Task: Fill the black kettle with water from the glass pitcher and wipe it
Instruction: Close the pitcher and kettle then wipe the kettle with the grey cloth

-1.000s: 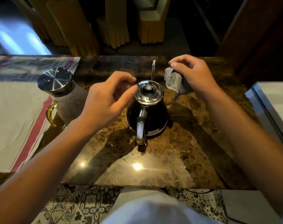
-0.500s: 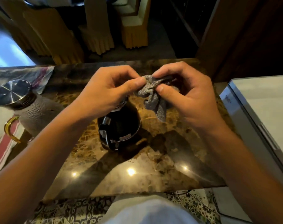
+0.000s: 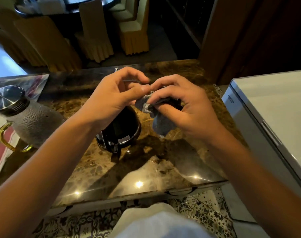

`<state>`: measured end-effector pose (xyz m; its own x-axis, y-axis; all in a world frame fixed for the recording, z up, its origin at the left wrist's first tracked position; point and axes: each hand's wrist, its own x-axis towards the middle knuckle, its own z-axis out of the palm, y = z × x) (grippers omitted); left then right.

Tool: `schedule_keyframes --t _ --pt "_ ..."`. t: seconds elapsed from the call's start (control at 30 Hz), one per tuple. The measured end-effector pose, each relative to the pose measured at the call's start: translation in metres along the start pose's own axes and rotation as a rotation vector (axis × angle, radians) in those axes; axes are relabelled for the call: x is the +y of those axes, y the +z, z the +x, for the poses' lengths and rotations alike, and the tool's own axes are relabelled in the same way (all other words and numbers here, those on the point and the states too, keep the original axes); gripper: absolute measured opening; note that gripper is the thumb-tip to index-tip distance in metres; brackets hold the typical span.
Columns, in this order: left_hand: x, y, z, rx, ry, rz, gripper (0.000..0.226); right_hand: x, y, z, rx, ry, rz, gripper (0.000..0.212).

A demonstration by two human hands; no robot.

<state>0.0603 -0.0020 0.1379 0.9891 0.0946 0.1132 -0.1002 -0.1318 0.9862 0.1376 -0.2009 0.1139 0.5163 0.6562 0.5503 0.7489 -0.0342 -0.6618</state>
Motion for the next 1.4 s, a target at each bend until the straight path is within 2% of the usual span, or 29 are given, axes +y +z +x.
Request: schedule_keyframes --t 0.2,0.27,0.33,0.4,0.47,0.63,0.73,0.8,0.83,0.9,0.93,1.0,1.1,1.2,1.3,1.37,1.4 --pt "0.000 -0.004 -0.019 0.077 0.097 -0.048 0.020 -0.016 0.013 -0.024 0.035 0.073 0.022 0.023" --pt "-0.003 0.002 -0.025 0.066 0.089 0.085 0.016 -0.023 0.021 -0.029 0.081 0.064 0.008 0.024" --pt "-0.008 0.004 -0.030 -0.037 -0.001 0.224 0.011 -0.031 0.026 -0.034 0.106 0.057 -0.015 0.022" --pt "-0.011 0.004 -0.038 -0.189 -0.151 0.208 0.029 -0.036 0.025 -0.038 0.141 0.048 -0.038 0.022" --pt "-0.012 0.001 -0.048 -0.257 -0.173 0.153 0.034 -0.041 0.024 -0.043 0.168 0.045 -0.059 0.023" --pt "-0.015 0.006 -0.058 -0.205 -0.099 0.004 0.017 -0.052 0.032 -0.056 0.175 0.104 -0.064 0.025" --pt "-0.016 0.007 -0.061 -0.165 -0.040 -0.017 0.009 -0.058 0.032 -0.064 0.168 0.207 -0.043 0.042" --pt "-0.017 0.006 -0.061 -0.101 -0.012 -0.025 0.009 -0.055 0.026 -0.068 0.088 0.338 -0.045 0.055" --pt "-0.017 0.005 -0.060 -0.063 -0.016 -0.052 0.015 -0.052 0.021 -0.069 0.031 0.408 -0.034 0.054" --pt "-0.017 0.004 -0.059 -0.014 -0.025 -0.099 0.020 -0.045 0.012 -0.071 -0.063 0.482 0.030 0.031" --pt "-0.017 0.005 -0.059 -0.017 -0.017 -0.085 0.019 -0.043 0.009 -0.071 -0.080 0.481 0.048 0.018" --pt "-0.016 0.010 -0.058 -0.051 0.020 -0.010 0.016 -0.039 0.004 -0.071 -0.069 0.470 0.042 0.008" --pt "-0.017 0.018 -0.049 -0.033 0.054 0.062 0.020 -0.029 -0.006 -0.070 0.027 0.493 0.074 0.004" --pt "-0.025 0.027 -0.032 -0.007 -0.081 -0.163 0.023 -0.011 -0.027 -0.069 0.130 0.507 0.076 0.012" --pt "-0.037 0.048 -0.014 0.002 -0.256 -0.375 0.016 0.003 -0.046 -0.068 0.136 0.456 0.006 0.012" --pt "-0.043 0.066 -0.002 -0.054 -0.306 -0.401 0.010 0.013 -0.059 -0.063 0.131 0.426 -0.043 0.011" --pt "-0.044 0.074 0.005 -0.087 -0.305 -0.326 0.010 0.019 -0.066 -0.060 0.136 0.405 -0.063 0.010"
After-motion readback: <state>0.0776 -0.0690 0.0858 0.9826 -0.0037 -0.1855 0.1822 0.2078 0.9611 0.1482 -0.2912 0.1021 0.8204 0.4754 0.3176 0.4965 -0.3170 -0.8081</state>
